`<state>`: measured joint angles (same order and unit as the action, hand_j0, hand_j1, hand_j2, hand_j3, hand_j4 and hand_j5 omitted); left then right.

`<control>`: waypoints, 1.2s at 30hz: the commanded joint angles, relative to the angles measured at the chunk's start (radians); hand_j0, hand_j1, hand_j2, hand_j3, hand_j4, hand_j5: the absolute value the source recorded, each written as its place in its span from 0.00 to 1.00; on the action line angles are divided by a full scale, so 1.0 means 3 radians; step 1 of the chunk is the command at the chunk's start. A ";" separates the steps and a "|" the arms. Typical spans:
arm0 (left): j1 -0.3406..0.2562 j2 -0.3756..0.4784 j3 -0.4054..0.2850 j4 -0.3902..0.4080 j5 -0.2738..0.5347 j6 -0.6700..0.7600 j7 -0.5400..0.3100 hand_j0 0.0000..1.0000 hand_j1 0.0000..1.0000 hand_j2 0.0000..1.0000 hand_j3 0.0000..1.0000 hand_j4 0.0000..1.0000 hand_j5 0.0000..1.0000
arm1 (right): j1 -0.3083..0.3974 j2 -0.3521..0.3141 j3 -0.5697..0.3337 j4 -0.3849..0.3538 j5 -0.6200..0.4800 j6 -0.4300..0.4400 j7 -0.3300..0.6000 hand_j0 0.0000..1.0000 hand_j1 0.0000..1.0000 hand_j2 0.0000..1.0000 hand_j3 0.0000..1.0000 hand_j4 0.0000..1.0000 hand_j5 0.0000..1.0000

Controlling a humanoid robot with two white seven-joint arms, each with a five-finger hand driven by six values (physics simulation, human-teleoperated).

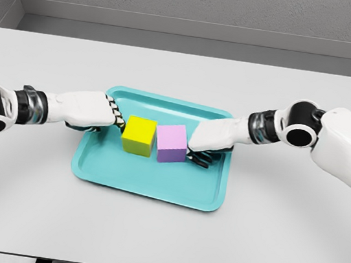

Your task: Push two cubes

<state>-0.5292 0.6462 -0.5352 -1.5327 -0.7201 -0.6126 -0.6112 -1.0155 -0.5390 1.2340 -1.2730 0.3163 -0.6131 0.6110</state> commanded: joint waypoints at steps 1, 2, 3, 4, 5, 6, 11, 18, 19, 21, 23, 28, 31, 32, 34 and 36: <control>0.0000 -0.0001 -0.0011 -0.0004 0.0012 0.0006 0.0001 0.65 0.65 0.65 0.65 0.65 0.65 | 0.0000 0.0022 -0.0002 -0.0001 -0.0016 0.0008 -0.0001 0.10 0.10 0.10 0.10 0.10 0.10; 0.0000 -0.0001 -0.0051 -0.0004 0.0007 0.0006 0.0001 0.65 0.65 0.65 0.65 0.65 0.65 | 0.0000 0.0022 -0.0002 -0.0001 -0.0016 0.0008 -0.0001 0.10 0.10 0.10 0.10 0.10 0.10; -0.0005 -0.0001 -0.0052 -0.0004 0.0012 0.0006 0.0001 0.65 0.65 0.65 0.65 0.65 0.65 | 0.0000 0.0028 -0.0002 -0.0001 -0.0016 0.0008 -0.0001 0.10 0.10 0.10 0.10 0.10 0.10; -0.0010 -0.0001 -0.0052 -0.0004 0.0012 0.0006 0.0001 0.66 0.66 0.66 0.66 0.66 0.66 | 0.0000 0.0043 -0.0002 -0.0006 -0.0016 0.0008 -0.0001 0.10 0.10 0.10 0.10 0.10 0.10; -0.0010 0.0004 -0.0057 -0.0004 0.0012 0.0006 0.0001 0.66 0.66 0.66 0.66 0.66 0.66 | 0.0000 0.0043 -0.0002 -0.0006 -0.0016 0.0008 -0.0001 0.10 0.10 0.10 0.10 0.10 0.10; -0.0010 0.0004 -0.0057 -0.0009 0.0012 0.0006 0.0001 0.66 0.66 0.66 0.66 0.66 0.66 | 0.0000 0.0048 0.0003 -0.0001 -0.0016 0.0008 -0.0001 0.10 0.10 0.10 0.10 0.10 0.10; -0.0010 0.0034 -0.0057 -0.0014 0.0012 0.0006 0.0001 0.66 0.66 0.66 0.66 0.66 0.66 | 0.0005 0.0043 0.0003 0.0004 -0.0016 0.0008 -0.0001 0.10 0.10 0.10 0.10 0.10 0.10; -0.0010 0.0147 -0.0016 -0.0132 0.0069 0.0006 0.0001 0.66 0.66 0.66 0.66 0.66 0.66 | 0.0005 0.0007 0.0003 0.0030 -0.0016 0.0008 -0.0001 0.10 0.10 0.10 0.10 0.10 0.10; -0.0010 0.0167 -0.0011 -0.0158 0.0074 0.0006 0.0001 0.66 0.66 0.66 0.66 0.66 0.66 | 0.0000 0.0002 0.0003 0.0025 -0.0016 0.0008 -0.0001 0.10 0.10 0.10 0.10 0.10 0.10; -0.0010 0.0203 -0.0011 -0.0163 0.0115 0.0006 0.0001 0.66 0.66 0.66 0.66 0.66 0.66 | 0.0000 0.0002 0.0003 0.0025 -0.0016 0.0008 -0.0001 0.10 0.10 0.10 0.10 0.10 0.10; -0.0015 0.0203 -0.0011 -0.0158 0.0115 0.0006 0.0001 0.66 0.66 0.66 0.66 0.66 0.66 | -0.0005 -0.0003 -0.0002 0.0030 -0.0016 0.0008 -0.0001 0.10 0.10 0.10 0.10 0.10 0.10; -0.0020 0.0213 0.0025 -0.0158 0.0171 0.0006 0.0001 0.66 0.66 0.66 0.66 0.66 0.66 | -0.0026 0.0002 -0.0018 0.0081 -0.0016 0.0008 -0.0001 0.10 0.10 0.10 0.10 0.10 0.10; 0.0051 0.0771 0.0434 -0.0403 0.0738 0.0006 0.0001 0.76 0.76 0.76 0.76 0.76 0.76 | -0.0031 0.0012 -0.0028 0.0122 -0.0016 0.0008 -0.0001 0.10 0.10 0.10 0.10 0.10 0.10; 0.0087 0.0832 0.0567 -0.0398 0.0851 0.0006 0.0001 0.81 0.81 0.81 0.81 0.81 0.81 | -0.0031 0.0002 -0.0033 0.0127 -0.0016 0.0008 -0.0001 0.10 0.10 0.10 0.10 0.10 0.10; 0.0296 0.0955 0.0848 -0.0367 0.1086 0.0006 0.0001 1.00 1.00 1.00 1.00 1.00 1.00 | -0.0082 -0.0013 -0.0120 0.0127 -0.0027 0.0008 -0.0001 0.11 0.11 0.11 0.11 0.11 0.11; 0.0368 0.0955 0.0848 -0.0229 0.1081 0.0006 0.0001 1.00 1.00 1.00 1.00 1.00 1.00 | -0.0067 -0.0218 -0.0467 0.0127 -0.0042 0.0008 -0.0001 0.12 0.12 0.12 0.12 0.12 0.12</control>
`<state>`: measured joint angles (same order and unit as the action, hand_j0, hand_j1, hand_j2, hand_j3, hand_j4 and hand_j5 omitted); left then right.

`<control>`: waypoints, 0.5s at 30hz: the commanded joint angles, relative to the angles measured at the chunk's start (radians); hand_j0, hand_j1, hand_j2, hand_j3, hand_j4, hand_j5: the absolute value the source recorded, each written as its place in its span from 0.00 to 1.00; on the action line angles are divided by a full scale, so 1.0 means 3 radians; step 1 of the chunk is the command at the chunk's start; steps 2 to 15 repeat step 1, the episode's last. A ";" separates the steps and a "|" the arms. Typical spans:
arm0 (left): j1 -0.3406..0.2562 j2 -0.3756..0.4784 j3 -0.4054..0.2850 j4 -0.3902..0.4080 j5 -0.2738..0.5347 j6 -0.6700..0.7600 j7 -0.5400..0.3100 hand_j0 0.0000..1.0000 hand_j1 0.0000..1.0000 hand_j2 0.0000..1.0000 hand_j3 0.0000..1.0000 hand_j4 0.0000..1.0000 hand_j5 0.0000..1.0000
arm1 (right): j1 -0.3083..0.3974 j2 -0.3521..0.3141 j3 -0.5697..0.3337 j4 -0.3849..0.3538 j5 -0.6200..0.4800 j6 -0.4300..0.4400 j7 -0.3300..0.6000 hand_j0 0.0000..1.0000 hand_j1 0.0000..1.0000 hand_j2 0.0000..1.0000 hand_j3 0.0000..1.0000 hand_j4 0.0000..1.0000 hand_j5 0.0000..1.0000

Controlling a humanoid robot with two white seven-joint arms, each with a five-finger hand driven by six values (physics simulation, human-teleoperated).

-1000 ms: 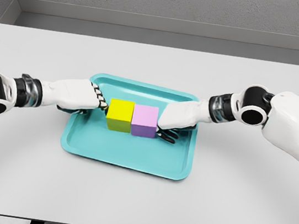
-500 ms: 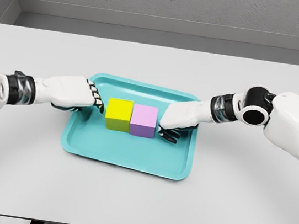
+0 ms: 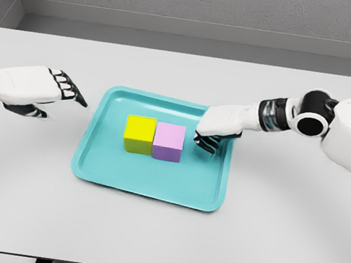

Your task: Push two cubes

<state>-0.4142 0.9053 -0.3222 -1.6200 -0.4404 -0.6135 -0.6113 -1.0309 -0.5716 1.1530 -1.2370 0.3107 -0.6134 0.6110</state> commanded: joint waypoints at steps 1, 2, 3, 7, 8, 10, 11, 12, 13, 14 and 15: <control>0.0020 0.0096 0.0143 0.0118 0.0149 0.0009 0.0001 1.00 1.00 1.00 1.00 1.00 1.00 | 0.0005 -0.0252 -0.0432 0.0002 -0.0054 0.0008 0.0000 0.12 0.12 0.12 0.12 0.12 0.12; 0.0020 0.0096 0.0143 0.0118 0.0149 0.0009 0.0001 1.00 1.00 1.00 1.00 1.00 1.00 | 0.0005 -0.0252 -0.0432 0.0002 -0.0054 0.0008 0.0000 0.12 0.12 0.12 0.12 0.12 0.12; 0.0020 0.0096 0.0143 0.0118 0.0149 0.0009 0.0001 1.00 1.00 1.00 1.00 1.00 1.00 | 0.0005 -0.0252 -0.0432 0.0002 -0.0054 0.0008 0.0000 0.12 0.12 0.12 0.12 0.12 0.12; 0.0020 0.0096 0.0143 0.0118 0.0149 0.0009 0.0001 1.00 1.00 1.00 1.00 1.00 1.00 | 0.0005 -0.0252 -0.0432 0.0002 -0.0054 0.0008 0.0000 0.12 0.12 0.12 0.12 0.12 0.12; 0.0020 0.0096 0.0143 0.0118 0.0149 0.0009 0.0001 1.00 1.00 1.00 1.00 1.00 1.00 | 0.0005 -0.0252 -0.0432 0.0002 -0.0054 0.0008 0.0000 0.12 0.12 0.12 0.12 0.12 0.12; 0.0020 0.0096 0.0143 0.0118 0.0149 0.0009 0.0001 1.00 1.00 1.00 1.00 1.00 1.00 | 0.0005 -0.0252 -0.0432 0.0002 -0.0054 0.0008 0.0000 0.12 0.12 0.12 0.12 0.12 0.12; 0.0020 0.0096 0.0143 0.0118 0.0149 0.0009 0.0001 1.00 1.00 1.00 1.00 1.00 1.00 | 0.0005 -0.0252 -0.0432 0.0002 -0.0054 0.0008 0.0000 0.12 0.12 0.12 0.12 0.12 0.12; 0.0020 0.0096 0.0143 0.0118 0.0149 0.0009 0.0001 1.00 1.00 1.00 1.00 1.00 1.00 | 0.0005 -0.0252 -0.0432 0.0002 -0.0054 0.0008 0.0000 0.12 0.12 0.12 0.12 0.12 0.12; 0.0020 0.0096 0.0143 0.0118 0.0149 0.0009 0.0001 1.00 1.00 1.00 1.00 1.00 1.00 | 0.0005 -0.0252 -0.0432 0.0002 -0.0054 0.0008 0.0000 0.12 0.12 0.12 0.12 0.12 0.12; 0.0020 0.0096 0.0143 0.0118 0.0149 0.0009 0.0001 1.00 1.00 1.00 1.00 1.00 1.00 | 0.0005 -0.0252 -0.0432 0.0002 -0.0054 0.0008 0.0000 0.12 0.12 0.12 0.12 0.12 0.12; 0.0020 0.0096 0.0143 0.0118 0.0149 0.0009 0.0001 1.00 1.00 1.00 1.00 1.00 1.00 | 0.0005 -0.0252 -0.0432 0.0002 -0.0054 0.0008 0.0000 0.12 0.12 0.12 0.12 0.12 0.12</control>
